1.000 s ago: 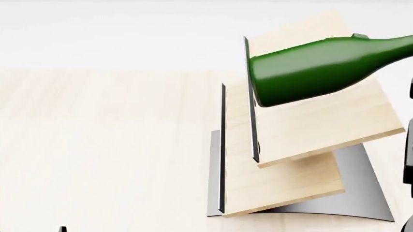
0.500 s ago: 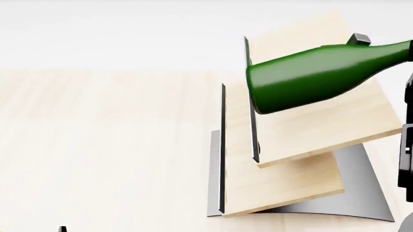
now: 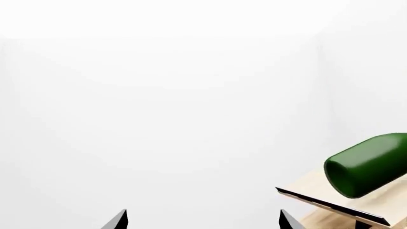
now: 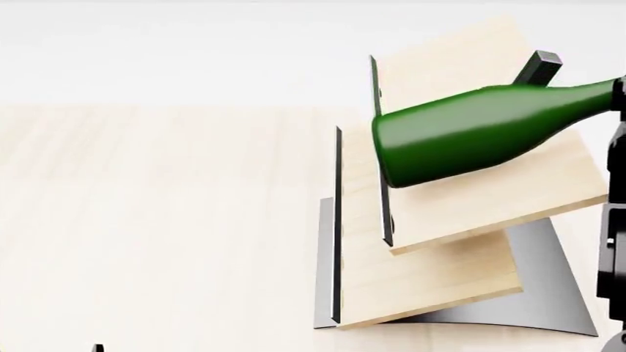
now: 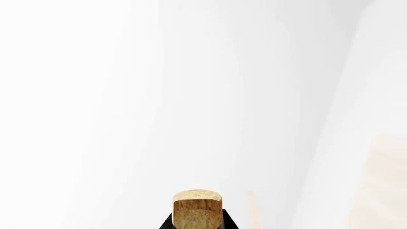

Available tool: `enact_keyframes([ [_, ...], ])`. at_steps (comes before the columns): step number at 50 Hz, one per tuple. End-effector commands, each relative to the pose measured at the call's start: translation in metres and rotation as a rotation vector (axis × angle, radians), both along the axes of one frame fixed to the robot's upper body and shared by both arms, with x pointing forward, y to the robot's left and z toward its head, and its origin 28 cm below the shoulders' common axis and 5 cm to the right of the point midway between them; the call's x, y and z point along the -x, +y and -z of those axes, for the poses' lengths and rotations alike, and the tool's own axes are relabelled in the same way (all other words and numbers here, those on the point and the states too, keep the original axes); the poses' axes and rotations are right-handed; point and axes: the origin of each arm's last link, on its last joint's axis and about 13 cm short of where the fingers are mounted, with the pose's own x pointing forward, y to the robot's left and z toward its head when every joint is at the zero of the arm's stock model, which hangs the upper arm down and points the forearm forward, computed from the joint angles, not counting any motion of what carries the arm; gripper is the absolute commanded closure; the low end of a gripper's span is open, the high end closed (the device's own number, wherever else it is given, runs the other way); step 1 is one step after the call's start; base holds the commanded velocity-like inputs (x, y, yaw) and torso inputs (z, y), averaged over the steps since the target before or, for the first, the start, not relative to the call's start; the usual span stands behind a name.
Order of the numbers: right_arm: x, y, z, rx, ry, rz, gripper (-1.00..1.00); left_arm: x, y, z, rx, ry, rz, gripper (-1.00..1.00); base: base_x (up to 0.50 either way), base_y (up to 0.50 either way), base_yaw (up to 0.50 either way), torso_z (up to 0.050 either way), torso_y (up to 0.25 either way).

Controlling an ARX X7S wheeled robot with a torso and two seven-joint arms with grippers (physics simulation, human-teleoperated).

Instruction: Put the wine bottle on the wine rack.

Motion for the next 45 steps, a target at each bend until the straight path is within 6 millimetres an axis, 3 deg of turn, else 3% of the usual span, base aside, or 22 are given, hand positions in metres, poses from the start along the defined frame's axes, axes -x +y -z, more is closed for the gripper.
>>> enact_keyframes([
  [1, -0.0007, -0.0006, 0.0014, 0.031, -0.020, 0.009, 1.00, -0.0001, -0.0002, 0.0007, -0.001, 0.001, 0.000, -1.00, 0.00, 0.00, 0.00, 0.000, 0.000],
  [38, 0.0020, 0.0020, 0.0062, 0.054, -0.019, 0.001, 1.00, -0.0008, -0.0007, 0.0013, -0.003, 0.003, 0.002, -1.00, 0.00, 0.00, 0.00, 0.000, 0.001],
  [39, 0.0018, 0.0024, 0.0064, 0.056, -0.018, -0.005, -1.00, -0.0008, -0.0008, 0.0013, -0.004, 0.003, 0.002, -1.00, 0.00, 0.00, 0.00, 0.000, 0.010],
  [45, 0.0020, 0.0022, 0.0062, 0.061, -0.015, -0.001, -1.00, -0.0009, -0.0008, 0.0013, -0.003, 0.003, 0.002, -1.00, 0.00, 0.00, 0.00, 0.000, 0.000],
])
